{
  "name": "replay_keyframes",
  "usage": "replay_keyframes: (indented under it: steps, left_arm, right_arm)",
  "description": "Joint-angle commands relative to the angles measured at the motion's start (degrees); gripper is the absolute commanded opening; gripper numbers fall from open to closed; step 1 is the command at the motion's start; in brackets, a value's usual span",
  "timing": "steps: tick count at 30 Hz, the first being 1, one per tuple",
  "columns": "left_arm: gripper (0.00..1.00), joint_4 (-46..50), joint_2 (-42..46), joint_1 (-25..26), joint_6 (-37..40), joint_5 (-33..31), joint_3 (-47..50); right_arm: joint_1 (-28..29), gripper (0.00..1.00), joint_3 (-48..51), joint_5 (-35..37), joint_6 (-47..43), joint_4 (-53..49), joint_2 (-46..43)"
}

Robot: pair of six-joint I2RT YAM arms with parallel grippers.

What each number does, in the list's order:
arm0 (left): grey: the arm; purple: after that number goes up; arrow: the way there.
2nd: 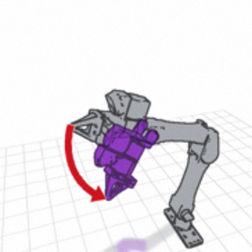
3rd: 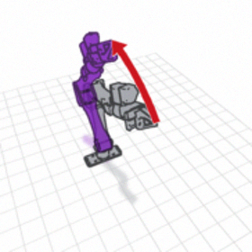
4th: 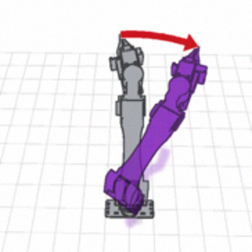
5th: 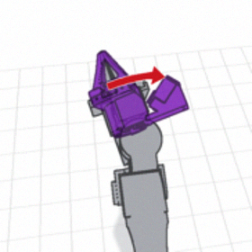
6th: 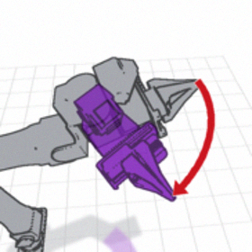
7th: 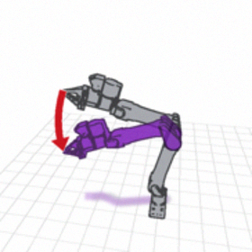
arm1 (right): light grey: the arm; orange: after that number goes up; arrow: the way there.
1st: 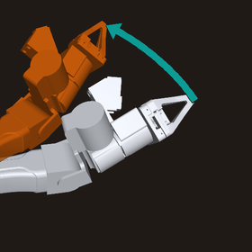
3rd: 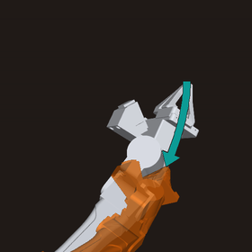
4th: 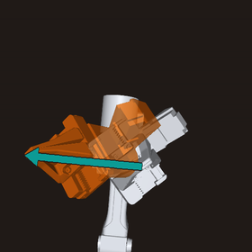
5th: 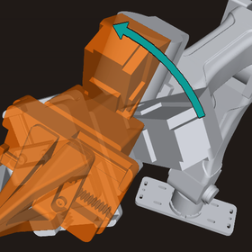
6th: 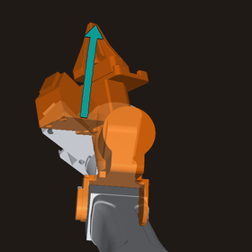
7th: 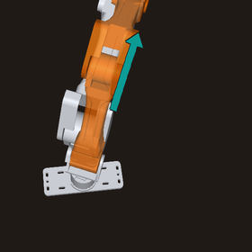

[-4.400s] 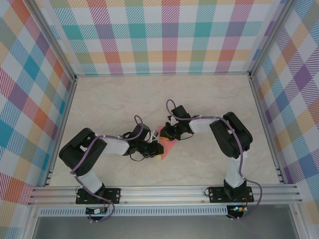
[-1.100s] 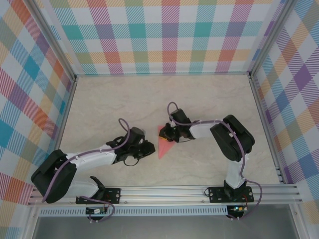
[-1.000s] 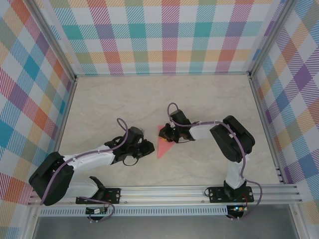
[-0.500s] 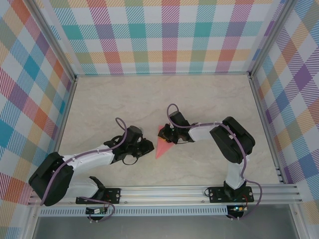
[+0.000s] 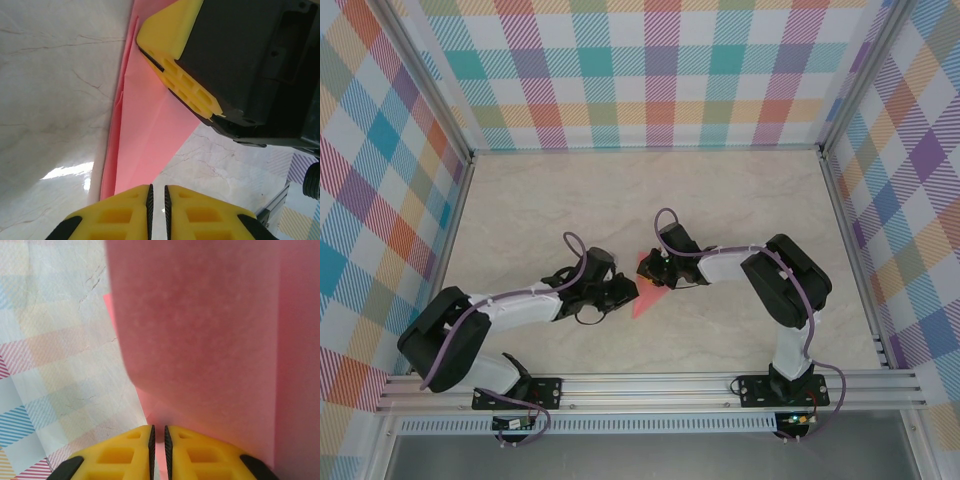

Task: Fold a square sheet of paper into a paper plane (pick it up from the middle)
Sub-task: Fourth fold the wing at the center of the table.

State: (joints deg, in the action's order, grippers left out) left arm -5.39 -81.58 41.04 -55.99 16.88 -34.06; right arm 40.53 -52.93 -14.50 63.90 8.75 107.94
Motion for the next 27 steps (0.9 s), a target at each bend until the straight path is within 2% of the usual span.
replay_keyframes:
  steps: [1, 16, 27]
  left_arm:
    - [0.16, -3.62, -2.22, -0.43, -0.79, 2.27, -1.86]
    - [0.14, -5.2, -11.73, -0.43, -0.8, 0.69, -5.21]
    - [0.1, -2.33, -13.54, 0.14, -0.88, -3.26, 1.45]
  right_arm:
    - [1.65, 0.17, 2.48, 0.39, 0.44, -12.33, 3.9]
    - [1.65, 0.18, 2.13, 0.3, 0.1, -13.26, 3.86]
    - [0.74, 0.2, -3.57, -0.37, -5.4, -16.76, 3.27]
